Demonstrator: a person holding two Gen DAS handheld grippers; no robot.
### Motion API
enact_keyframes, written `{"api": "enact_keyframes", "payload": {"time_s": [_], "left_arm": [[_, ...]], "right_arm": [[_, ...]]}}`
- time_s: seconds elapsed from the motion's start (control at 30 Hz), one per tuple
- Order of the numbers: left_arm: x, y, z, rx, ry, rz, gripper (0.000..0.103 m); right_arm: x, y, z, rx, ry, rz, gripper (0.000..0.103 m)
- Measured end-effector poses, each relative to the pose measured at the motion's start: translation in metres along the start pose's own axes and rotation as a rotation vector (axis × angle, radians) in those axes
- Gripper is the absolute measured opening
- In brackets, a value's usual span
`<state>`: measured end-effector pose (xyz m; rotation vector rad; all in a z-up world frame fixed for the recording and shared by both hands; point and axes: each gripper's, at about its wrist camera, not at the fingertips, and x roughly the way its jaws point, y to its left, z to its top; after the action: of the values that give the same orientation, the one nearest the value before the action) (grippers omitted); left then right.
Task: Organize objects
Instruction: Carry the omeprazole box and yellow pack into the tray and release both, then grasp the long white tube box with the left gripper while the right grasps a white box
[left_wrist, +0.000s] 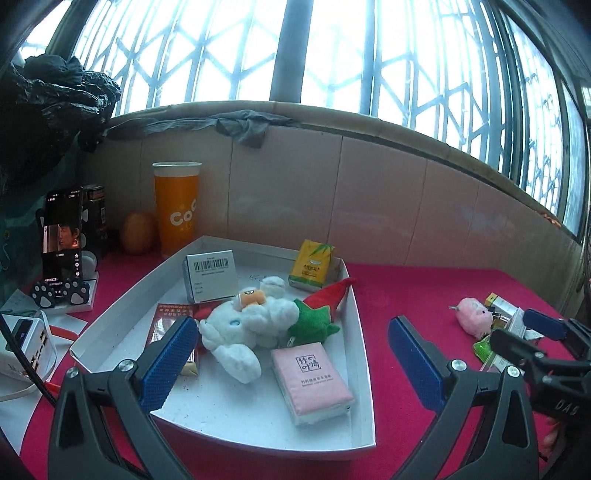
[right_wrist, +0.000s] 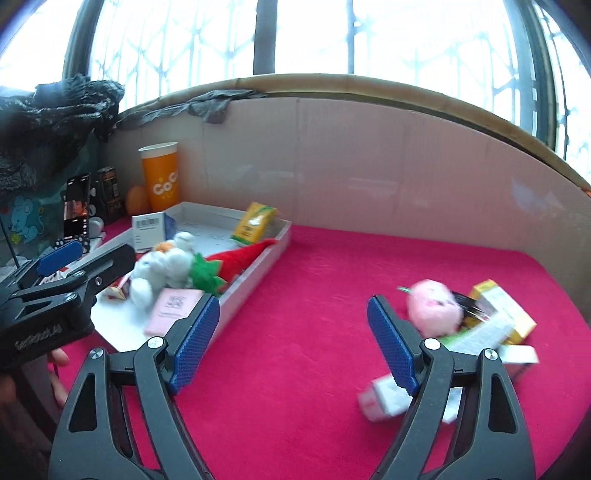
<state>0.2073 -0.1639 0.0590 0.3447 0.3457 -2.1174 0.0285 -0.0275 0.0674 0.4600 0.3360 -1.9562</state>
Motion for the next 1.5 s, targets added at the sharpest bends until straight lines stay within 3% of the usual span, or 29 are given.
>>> {"api": "enact_keyframes", "payload": {"time_s": [0.13,0.33,0.57,0.73,0.9,1.13,1.27,1.4,1.5], "left_arm": [[0.014,0.004,-0.010,-0.018,0.055,0.005,0.103],[0.014,0.002,-0.013,-0.021,0.053,-0.001,0.103],[0.016,-0.012,-0.014,0.029,0.083,-0.042,0.103],[0.015,-0.040,-0.020,0.121,0.097,-0.090,0.103],[0.019,-0.074,-0.028,0.224,0.147,-0.158,0.103],[0.046,-0.138,-0.039,0.333,0.276,-0.365,0.103],[0.062,-0.169,-0.039,0.373,0.300,-0.423,0.103],[0.071,-0.195,-0.041,0.428,0.311,-0.469,0.103],[0.075,-0.212,-0.045,0.476,0.325,-0.481,0.103]], "right_arm": [[-0.013,-0.060,-0.018,0.132,0.025,-0.079,0.083],[-0.024,-0.141,-0.038,0.384,0.048,-0.163,0.083],[-0.039,-0.181,-0.037,0.411,-0.002,-0.297,0.083],[-0.037,-0.206,-0.053,0.460,0.053,-0.380,0.083],[-0.032,-0.217,-0.056,0.521,0.084,-0.353,0.083],[-0.027,-0.215,-0.060,0.499,0.106,-0.330,0.083],[-0.021,-0.215,-0.061,0.484,0.128,-0.238,0.083],[0.000,-0.213,-0.057,0.421,0.227,-0.254,0.083],[0.010,-0.207,-0.052,0.348,0.249,-0.248,0.083]]}}
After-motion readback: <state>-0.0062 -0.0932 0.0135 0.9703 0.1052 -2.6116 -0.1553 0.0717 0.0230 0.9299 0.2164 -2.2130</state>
